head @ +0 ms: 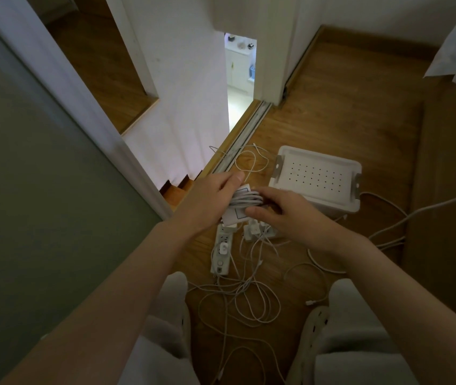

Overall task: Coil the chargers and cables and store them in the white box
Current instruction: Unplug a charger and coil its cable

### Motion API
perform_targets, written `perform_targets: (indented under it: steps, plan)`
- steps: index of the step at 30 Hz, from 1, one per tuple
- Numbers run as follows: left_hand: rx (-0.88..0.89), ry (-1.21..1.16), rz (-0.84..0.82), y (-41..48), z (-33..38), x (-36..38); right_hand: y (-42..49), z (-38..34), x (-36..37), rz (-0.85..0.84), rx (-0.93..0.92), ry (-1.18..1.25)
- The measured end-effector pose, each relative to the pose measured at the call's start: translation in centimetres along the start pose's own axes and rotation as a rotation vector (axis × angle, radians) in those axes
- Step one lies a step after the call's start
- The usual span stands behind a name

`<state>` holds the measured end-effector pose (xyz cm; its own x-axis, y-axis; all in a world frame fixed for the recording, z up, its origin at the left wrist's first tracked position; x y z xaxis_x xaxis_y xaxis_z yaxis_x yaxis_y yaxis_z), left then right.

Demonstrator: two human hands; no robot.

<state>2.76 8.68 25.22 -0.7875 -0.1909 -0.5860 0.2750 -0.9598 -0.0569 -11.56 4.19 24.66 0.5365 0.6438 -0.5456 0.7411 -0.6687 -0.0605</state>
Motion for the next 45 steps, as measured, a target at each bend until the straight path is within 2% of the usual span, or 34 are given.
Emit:
perform_targets:
  steps: [9,15,24,29,35,42,45]
  plan:
    - [0.144,0.270,-0.145,-0.2,-0.3,0.5,0.3,2.0,0.1,0.051,-0.048,-0.211]
    - [0.024,-0.001,-0.267,-1.1,0.6,0.9,0.5,1.5,-0.9,0.099,-0.079,-0.261]
    - [0.066,-0.120,-0.179,-1.5,0.9,1.3,0.5,0.7,-1.4,0.143,-0.073,-0.196]
    - [0.130,0.069,-0.238,-1.1,0.1,1.5,0.3,1.2,-1.8,0.016,0.064,-0.083]
    - [0.155,0.332,-0.306,-1.0,-0.4,1.6,0.1,1.6,-2.2,-0.150,0.073,-0.292]
    - [0.162,0.623,-0.348,-1.2,0.4,1.5,0.0,2.4,-2.7,-0.131,0.162,-0.473]
    - [0.112,0.759,-0.339,-1.0,0.0,1.4,-0.3,2.2,-3.1,0.009,0.158,-0.602]
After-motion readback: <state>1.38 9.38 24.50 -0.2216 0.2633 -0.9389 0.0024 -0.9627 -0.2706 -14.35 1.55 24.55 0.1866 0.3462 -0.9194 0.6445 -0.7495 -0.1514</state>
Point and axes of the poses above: each hand's wrist, its own y-axis towards the middle knuckle, its own x-axis out of the palm, z = x × y, the point moved 3 cm from there along y, towards the middle knuckle, and after that the axes turned 6 degrees about z, right-handed, at the moved point
